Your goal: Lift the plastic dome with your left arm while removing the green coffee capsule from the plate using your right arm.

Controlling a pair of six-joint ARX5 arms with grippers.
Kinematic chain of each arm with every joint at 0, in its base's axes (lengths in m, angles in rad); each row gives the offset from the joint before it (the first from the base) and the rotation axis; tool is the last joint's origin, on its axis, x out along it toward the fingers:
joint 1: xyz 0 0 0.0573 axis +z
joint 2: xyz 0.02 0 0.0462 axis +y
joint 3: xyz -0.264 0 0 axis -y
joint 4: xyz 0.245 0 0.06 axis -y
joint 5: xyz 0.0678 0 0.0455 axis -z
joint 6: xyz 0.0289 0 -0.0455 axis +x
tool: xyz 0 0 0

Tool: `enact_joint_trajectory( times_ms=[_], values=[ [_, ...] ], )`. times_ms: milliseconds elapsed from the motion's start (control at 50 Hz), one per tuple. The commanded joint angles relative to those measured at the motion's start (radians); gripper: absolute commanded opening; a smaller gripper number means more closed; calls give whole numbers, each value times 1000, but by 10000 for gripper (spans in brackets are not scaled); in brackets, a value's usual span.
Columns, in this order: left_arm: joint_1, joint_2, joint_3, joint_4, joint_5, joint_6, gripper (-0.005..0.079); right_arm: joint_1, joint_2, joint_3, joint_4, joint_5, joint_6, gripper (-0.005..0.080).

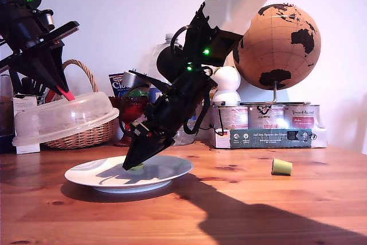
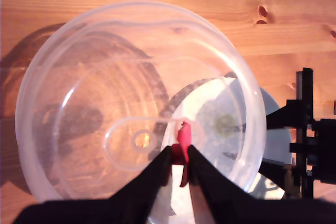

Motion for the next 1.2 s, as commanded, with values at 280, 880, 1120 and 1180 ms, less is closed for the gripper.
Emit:
enact_joint_trajectory(
  times_ms=[280,880,1120,1180],
  values=[
    [-2,-21,17,3,8,10,-22,8,38,-3,-5,1,-2,173],
    [-2,-21,17,5,8,10,-22,10,38,-3,-9,0,0,-13],
    [-2,-21,17,8,8,10,-22,12,28,4,-14,8,10,-13],
    [-2,-21,17,8,8,10,-22,12,24,21,-28,15,10,-13]
  ],
)
